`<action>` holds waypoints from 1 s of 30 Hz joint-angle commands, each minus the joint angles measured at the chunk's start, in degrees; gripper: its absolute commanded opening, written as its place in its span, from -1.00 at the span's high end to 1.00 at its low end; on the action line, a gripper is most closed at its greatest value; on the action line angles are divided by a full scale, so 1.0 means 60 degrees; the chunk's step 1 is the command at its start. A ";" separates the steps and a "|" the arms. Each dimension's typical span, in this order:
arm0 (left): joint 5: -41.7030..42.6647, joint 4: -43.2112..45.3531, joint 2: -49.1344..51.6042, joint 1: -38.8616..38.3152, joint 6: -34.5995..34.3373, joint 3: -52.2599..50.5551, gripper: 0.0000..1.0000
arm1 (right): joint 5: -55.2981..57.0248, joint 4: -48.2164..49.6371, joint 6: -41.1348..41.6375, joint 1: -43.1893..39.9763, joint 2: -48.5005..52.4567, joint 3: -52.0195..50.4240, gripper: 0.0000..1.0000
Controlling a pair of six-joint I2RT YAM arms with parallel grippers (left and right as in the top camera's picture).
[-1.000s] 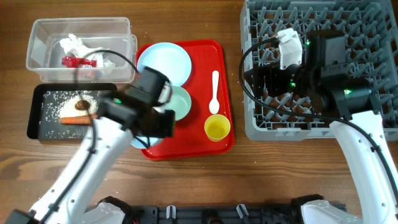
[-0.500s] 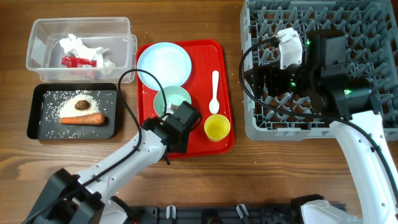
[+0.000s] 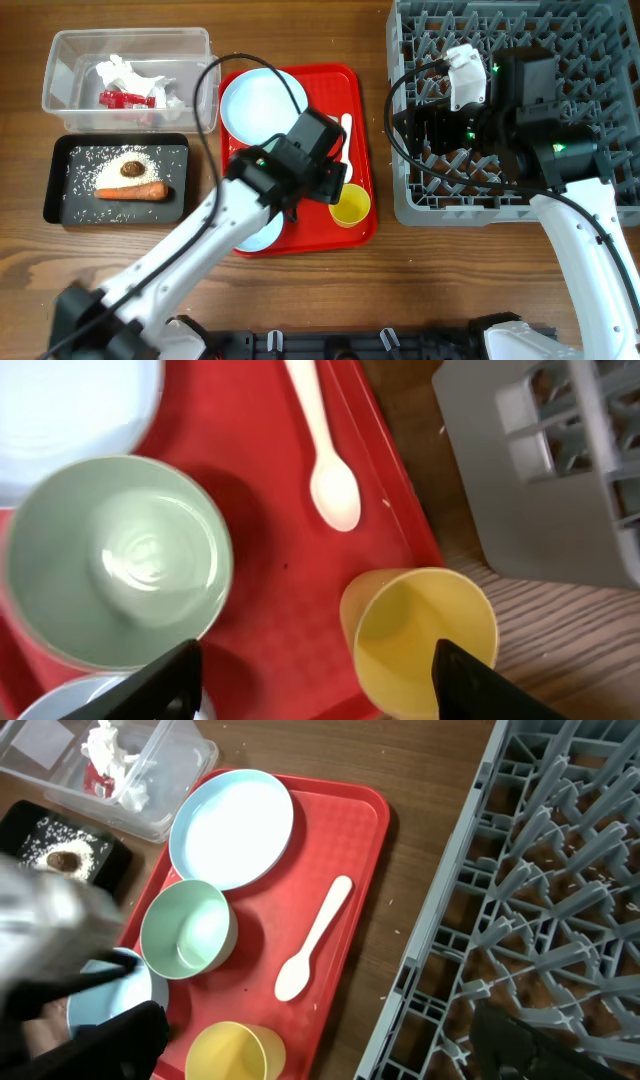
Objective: Sort waste into correct bins and load items into the dishwasher rack
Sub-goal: 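Grasp the yellow cup with the left gripper and lift it, then pass the yellow cup from the left gripper to the right gripper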
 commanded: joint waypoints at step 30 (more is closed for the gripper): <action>1.2131 0.1315 0.0772 0.6444 -0.0098 0.0550 0.92 | -0.4386 0.2368 0.0517 -0.0004 0.0197 -0.0302 -0.99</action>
